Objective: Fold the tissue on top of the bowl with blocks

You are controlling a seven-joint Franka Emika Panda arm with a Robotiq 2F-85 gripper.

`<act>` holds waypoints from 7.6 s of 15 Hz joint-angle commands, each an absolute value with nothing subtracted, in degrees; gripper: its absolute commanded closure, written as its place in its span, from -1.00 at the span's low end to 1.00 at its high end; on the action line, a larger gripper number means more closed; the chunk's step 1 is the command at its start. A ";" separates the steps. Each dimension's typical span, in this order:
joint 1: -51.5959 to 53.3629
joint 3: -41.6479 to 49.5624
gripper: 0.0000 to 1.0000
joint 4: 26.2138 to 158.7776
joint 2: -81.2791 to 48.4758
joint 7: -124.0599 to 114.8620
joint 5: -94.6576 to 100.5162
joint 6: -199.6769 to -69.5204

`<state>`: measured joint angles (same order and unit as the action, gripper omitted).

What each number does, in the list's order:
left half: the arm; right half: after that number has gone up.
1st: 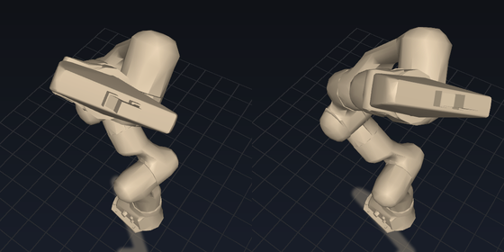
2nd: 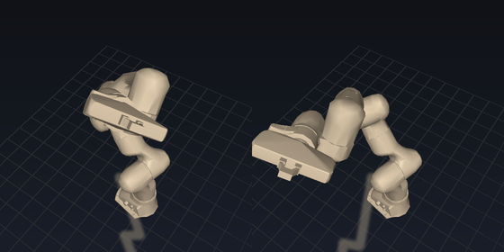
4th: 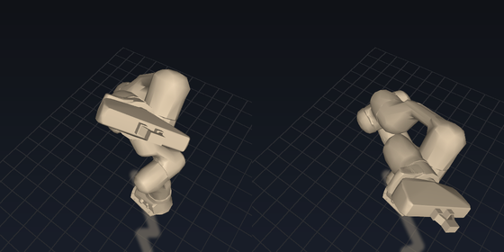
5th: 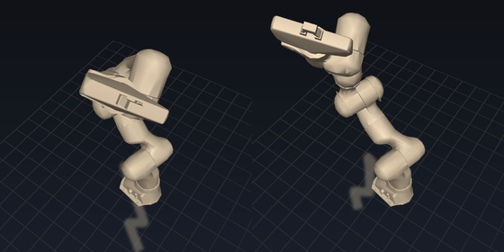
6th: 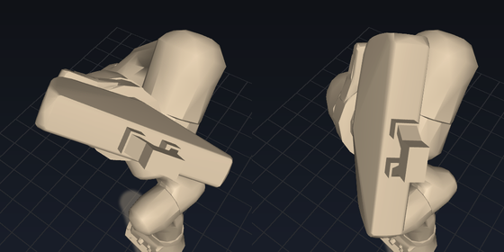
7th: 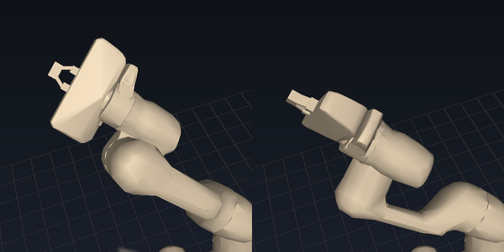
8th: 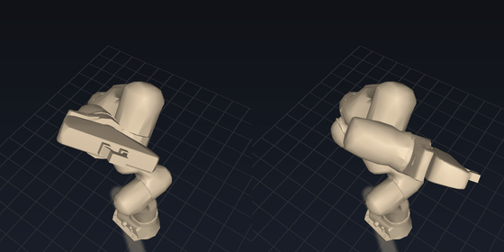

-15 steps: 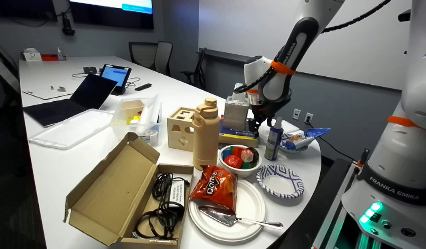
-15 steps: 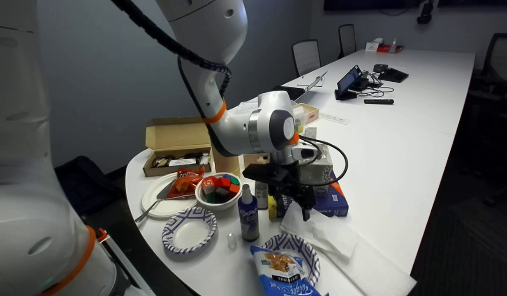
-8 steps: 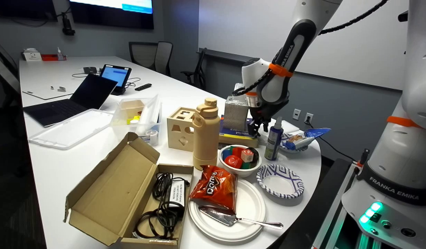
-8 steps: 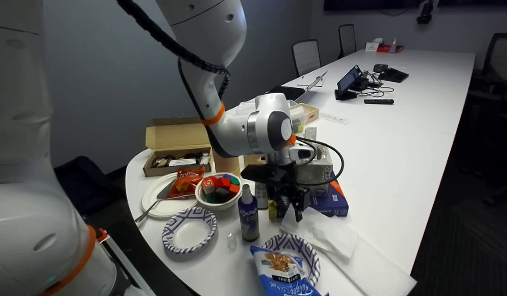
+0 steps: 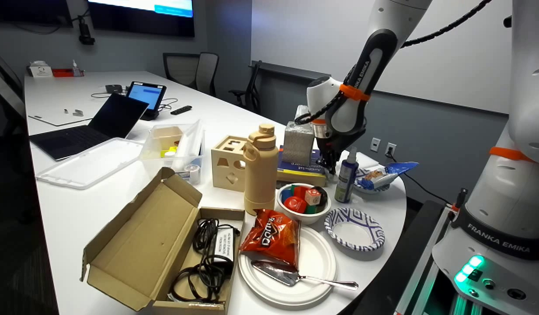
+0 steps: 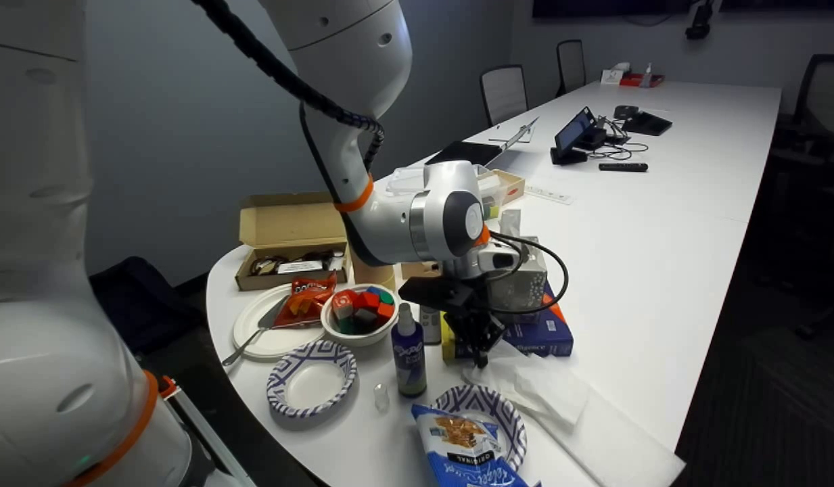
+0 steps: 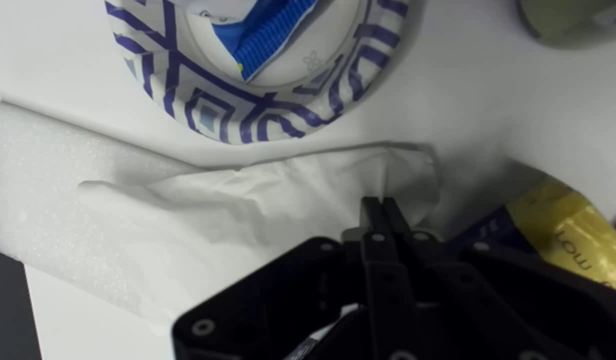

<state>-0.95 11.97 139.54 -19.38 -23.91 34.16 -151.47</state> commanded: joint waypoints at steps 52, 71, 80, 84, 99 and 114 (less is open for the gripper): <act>4.32 4.28 0.99 156.36 29.66 4.50 -23.50 -114.36; 0.96 10.58 0.99 157.58 21.90 39.30 -65.82 -123.39; -2.39 5.31 0.99 158.04 11.94 31.56 -59.27 -131.52; -2.51 2.46 0.99 157.96 11.70 15.12 -45.01 -133.83; -0.99 -3.31 0.99 157.68 18.95 -12.68 -13.22 -128.65; 7.52 -2.24 0.99 157.47 10.34 20.20 -16.80 -141.34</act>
<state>5.78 -3.36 157.51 9.50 12.99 -15.93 -142.76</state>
